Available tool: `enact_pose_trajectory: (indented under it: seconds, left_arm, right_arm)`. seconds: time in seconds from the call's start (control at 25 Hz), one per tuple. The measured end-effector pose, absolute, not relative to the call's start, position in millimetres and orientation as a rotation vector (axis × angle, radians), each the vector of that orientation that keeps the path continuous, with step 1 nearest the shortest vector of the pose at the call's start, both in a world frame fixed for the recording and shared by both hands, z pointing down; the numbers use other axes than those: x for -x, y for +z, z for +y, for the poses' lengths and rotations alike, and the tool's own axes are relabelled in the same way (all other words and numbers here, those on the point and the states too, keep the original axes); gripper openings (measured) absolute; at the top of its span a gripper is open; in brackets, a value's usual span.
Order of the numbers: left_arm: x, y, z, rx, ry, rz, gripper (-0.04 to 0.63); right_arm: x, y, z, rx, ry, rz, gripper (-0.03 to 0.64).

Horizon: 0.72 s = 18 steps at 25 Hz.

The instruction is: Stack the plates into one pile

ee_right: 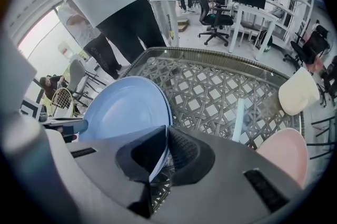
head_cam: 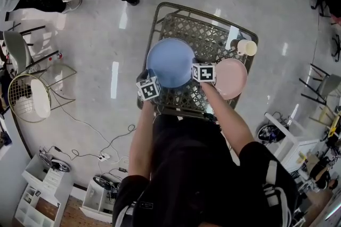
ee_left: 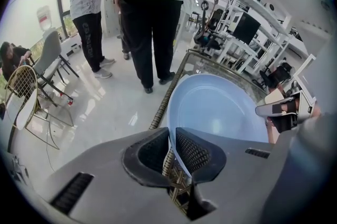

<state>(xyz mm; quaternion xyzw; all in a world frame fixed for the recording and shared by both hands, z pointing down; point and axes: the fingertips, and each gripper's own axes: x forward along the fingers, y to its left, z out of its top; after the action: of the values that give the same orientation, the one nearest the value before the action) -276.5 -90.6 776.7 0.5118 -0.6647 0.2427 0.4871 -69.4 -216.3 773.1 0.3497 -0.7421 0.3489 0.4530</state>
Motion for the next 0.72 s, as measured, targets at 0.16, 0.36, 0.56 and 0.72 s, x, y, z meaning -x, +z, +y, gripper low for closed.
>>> enact_pose_trajectory:
  seconds: [0.16,0.36,0.56,0.72]
  left_arm:
    - [273.3,777.1,-94.8,-1.256,0.579,-1.614,0.056]
    - [277.8,772.9,-94.6,-1.264,0.588,-1.629,0.101]
    - [278.8,764.1,-92.1,-1.27,0.58,-1.666,0.103]
    - [276.3,748.5,-88.7,-1.286,0.558,-1.695,0.103]
  right_arm:
    - [63.6,771.2,-219.6,-0.891,0.838,-1.824,0.018]
    - [73.1,762.5,-219.0,-0.883,0.827,-1.879,0.045]
    - [72.2,749.6,-218.1,-0.904,0.818,-1.961,0.051]
    - [65.5,732.7,-213.2,-0.924,0.818,-2.019,0.051]
